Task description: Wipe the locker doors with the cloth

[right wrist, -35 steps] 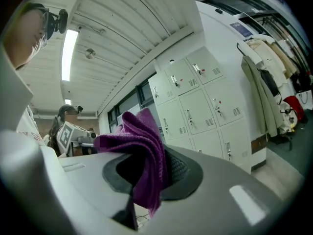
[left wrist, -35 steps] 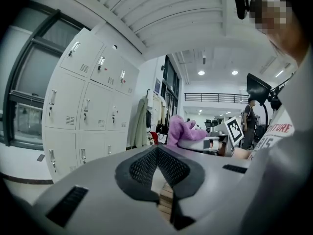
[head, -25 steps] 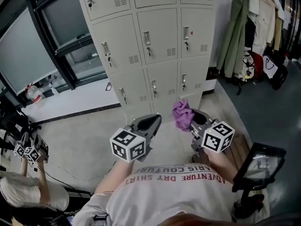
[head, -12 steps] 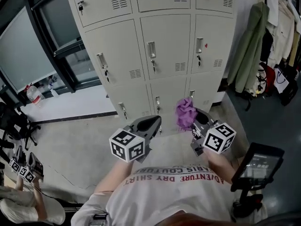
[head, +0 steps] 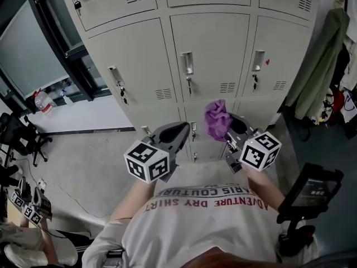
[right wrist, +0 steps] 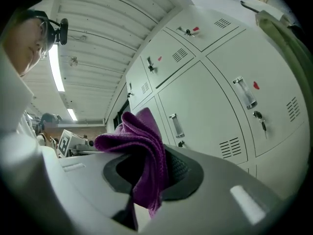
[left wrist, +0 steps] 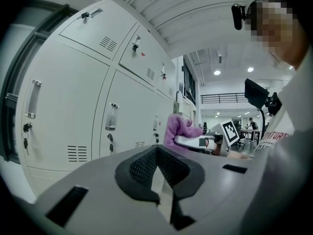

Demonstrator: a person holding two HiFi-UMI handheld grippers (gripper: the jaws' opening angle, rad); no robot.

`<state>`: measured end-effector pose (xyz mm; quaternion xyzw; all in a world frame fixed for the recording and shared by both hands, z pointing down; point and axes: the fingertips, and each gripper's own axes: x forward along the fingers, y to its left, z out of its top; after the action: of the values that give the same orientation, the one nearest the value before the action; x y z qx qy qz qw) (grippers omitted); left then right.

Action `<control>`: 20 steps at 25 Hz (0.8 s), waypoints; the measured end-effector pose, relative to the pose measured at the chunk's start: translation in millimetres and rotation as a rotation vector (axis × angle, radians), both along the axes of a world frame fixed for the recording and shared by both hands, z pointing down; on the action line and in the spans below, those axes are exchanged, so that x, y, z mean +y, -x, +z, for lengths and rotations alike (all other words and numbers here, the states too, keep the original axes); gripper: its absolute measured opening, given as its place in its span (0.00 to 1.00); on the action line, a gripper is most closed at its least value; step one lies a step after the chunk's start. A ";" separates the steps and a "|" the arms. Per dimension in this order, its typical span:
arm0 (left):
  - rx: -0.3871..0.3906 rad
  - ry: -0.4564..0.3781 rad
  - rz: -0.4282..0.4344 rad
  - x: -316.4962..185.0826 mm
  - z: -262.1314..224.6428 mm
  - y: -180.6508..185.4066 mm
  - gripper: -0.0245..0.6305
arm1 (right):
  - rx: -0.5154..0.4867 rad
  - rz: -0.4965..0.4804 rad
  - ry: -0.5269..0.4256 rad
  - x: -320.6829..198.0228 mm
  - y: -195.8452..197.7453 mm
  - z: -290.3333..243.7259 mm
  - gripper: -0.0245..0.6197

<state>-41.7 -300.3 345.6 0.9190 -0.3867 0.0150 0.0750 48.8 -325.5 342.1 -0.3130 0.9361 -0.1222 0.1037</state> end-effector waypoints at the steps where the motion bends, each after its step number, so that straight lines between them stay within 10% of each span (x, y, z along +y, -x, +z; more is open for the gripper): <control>1: -0.002 0.001 -0.001 -6.2 1.0 1.3 0.04 | 0.000 -0.007 -0.001 -6.2 3.5 0.9 0.14; 20: -0.008 -0.013 0.063 -94.5 -4.4 9.7 0.04 | 0.059 0.038 -0.141 -94.1 6.5 -42.5 0.13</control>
<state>-51.5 -394.9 341.2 0.9312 -0.3578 0.0186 0.0671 42.3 -419.6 299.6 -0.3262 0.9389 -0.0448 0.0999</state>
